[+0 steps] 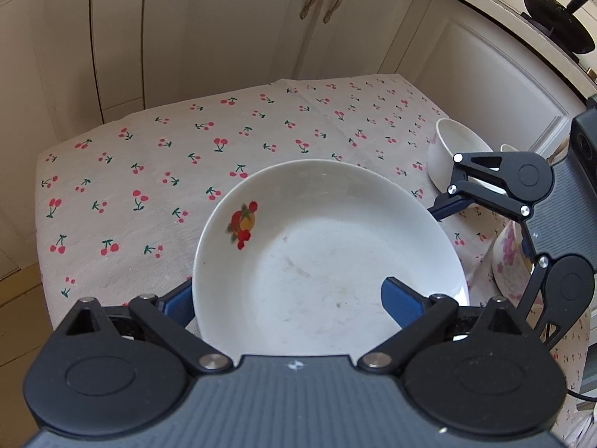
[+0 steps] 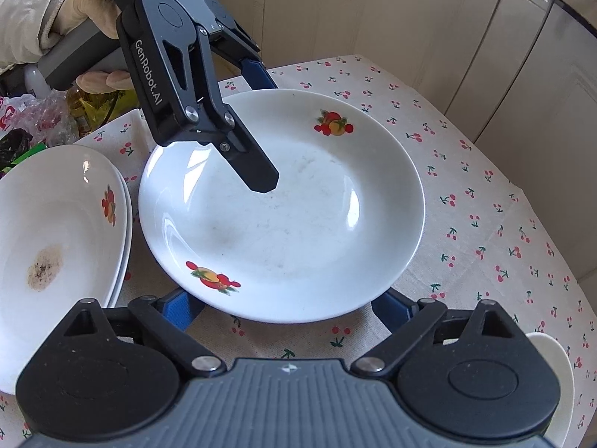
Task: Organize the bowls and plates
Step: 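Lift the cherry-decal plate off the cloth with the left gripper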
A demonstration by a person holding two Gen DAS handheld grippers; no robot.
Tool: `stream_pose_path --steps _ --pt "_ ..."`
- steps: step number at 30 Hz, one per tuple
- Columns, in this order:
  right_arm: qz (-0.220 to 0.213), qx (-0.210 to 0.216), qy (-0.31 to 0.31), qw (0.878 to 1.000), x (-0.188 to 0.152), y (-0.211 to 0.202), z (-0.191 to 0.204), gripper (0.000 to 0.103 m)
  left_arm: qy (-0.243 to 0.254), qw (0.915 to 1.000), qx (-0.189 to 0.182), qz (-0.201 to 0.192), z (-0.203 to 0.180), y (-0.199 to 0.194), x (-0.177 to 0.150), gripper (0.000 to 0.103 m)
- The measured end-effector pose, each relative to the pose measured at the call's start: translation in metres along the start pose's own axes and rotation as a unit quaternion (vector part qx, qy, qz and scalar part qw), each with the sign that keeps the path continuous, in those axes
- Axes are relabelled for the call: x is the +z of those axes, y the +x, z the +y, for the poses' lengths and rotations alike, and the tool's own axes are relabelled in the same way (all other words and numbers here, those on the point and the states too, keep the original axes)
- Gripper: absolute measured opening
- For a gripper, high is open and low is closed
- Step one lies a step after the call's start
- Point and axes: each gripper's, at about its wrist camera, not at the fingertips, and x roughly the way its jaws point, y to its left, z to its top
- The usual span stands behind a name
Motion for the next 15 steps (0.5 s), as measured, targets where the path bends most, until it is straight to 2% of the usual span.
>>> stream_pose_path --steps 15 --pt "0.001 0.011 0.005 1.0 0.004 0.0036 -0.0028 0.098 0.003 1.0 -0.001 0.003 0.0012 0.0058 0.0021 0.099"
